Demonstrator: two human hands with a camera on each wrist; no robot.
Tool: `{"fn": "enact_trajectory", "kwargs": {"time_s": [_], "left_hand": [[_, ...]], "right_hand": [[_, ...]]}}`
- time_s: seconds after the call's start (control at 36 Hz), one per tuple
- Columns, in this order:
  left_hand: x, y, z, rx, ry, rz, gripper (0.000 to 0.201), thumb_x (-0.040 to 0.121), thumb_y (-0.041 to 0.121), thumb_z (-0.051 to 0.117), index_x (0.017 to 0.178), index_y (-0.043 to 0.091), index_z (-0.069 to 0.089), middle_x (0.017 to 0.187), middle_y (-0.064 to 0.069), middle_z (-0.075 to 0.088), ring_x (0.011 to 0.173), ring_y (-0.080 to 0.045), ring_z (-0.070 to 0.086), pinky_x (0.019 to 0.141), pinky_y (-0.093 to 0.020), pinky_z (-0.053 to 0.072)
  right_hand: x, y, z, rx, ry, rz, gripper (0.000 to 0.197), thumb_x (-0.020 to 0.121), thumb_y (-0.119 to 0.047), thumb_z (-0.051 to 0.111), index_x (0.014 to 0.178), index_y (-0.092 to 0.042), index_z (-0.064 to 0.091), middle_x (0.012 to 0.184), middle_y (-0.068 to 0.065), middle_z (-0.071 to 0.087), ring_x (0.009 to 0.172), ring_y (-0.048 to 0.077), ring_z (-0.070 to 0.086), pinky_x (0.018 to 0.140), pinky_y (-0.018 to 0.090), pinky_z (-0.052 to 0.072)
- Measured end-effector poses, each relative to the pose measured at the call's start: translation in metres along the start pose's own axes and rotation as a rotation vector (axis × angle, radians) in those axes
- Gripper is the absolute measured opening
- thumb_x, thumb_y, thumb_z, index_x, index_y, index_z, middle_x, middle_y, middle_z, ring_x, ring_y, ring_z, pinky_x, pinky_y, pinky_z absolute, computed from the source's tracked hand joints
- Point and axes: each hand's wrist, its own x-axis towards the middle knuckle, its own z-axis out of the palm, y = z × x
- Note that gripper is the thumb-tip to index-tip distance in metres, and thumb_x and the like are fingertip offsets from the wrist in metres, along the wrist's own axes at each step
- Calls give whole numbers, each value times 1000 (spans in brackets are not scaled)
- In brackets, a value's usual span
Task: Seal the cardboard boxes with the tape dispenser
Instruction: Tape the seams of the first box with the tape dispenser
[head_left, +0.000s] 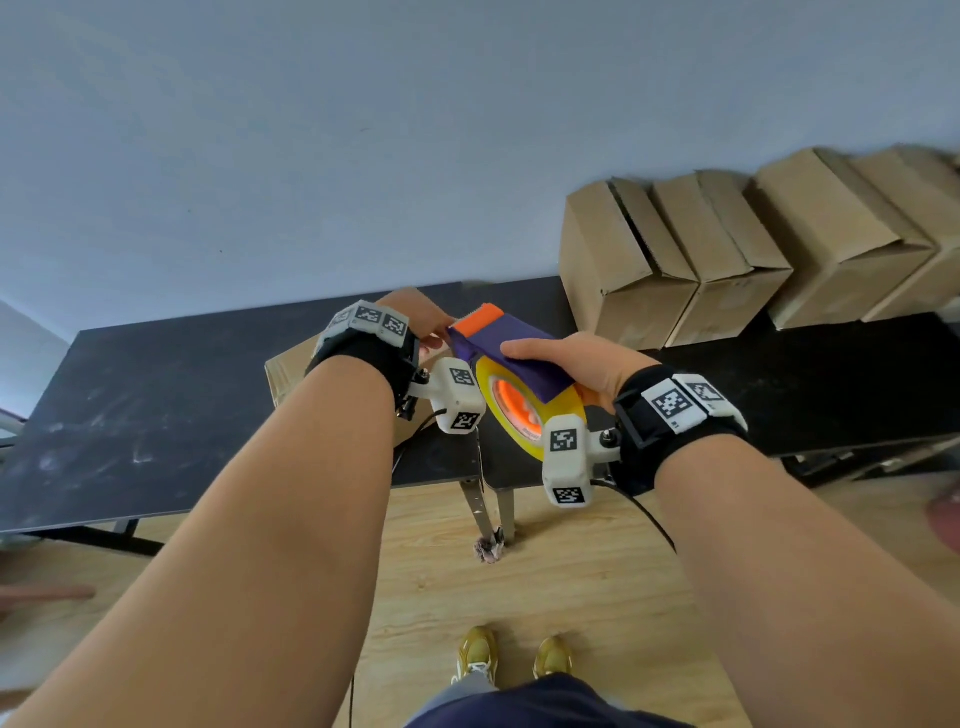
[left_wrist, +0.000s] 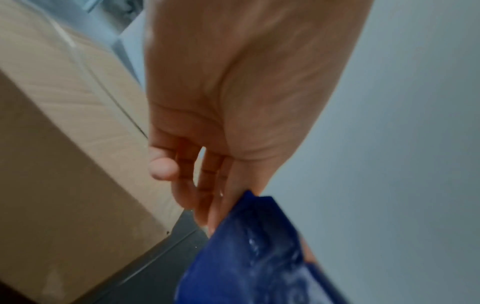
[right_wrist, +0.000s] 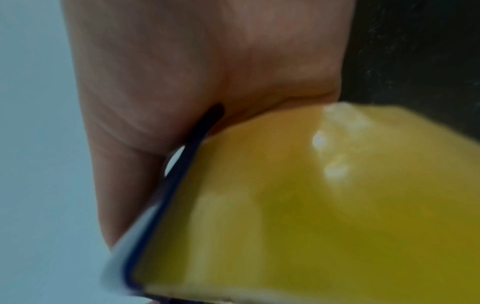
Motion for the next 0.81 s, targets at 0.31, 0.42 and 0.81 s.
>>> {"fn": "enact_trajectory", "kwargs": {"time_s": [0.31,0.42,0.81], "left_hand": [[24,-19,-5,-320,375,-21,21,87,25,67,74,12,58,70,-2,60,61,-17,56,60,-26,48],[27,-15,-6,-326,362,-10,26,90,29,63,70,13,56,67,-1,59,64,-19,56,62,-28,48],[46,-31,-54,20,496,28,21,92,20,53,75,9,60,74,-7,57,67,-23,51,60,-27,40]], "right_hand": [[-13,12,-22,-10,-36,58,71,63,-57,82,113,-9,67,100,12,76,97,30,71,97,44,53],[-12,5,-21,-3,-20,50,63,68,-58,79,109,-12,68,97,10,76,97,30,72,95,43,55],[10,-46,9,123,-26,-4,55,74,-50,78,110,-9,69,99,15,75,85,29,67,97,47,50]]}}
